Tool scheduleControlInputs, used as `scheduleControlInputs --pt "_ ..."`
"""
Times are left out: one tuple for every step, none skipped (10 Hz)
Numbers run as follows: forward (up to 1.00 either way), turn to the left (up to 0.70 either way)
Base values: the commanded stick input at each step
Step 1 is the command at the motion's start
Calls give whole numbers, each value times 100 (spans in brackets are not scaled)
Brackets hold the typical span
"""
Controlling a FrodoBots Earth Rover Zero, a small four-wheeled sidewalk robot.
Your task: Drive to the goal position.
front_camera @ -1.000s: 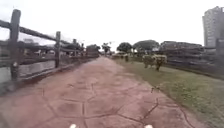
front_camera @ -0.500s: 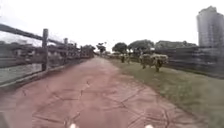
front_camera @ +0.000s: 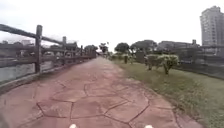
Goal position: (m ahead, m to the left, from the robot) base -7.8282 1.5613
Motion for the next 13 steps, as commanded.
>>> scheduleControlInputs --pt "93 0" --pt "93 0" --pt "93 0" --pt "93 0" --pt "93 0" --pt "93 0" --pt "93 0" --pt "93 0" --pt "93 0" --pt "93 0" --pt "93 0" --pt "93 0" --pt "93 0"
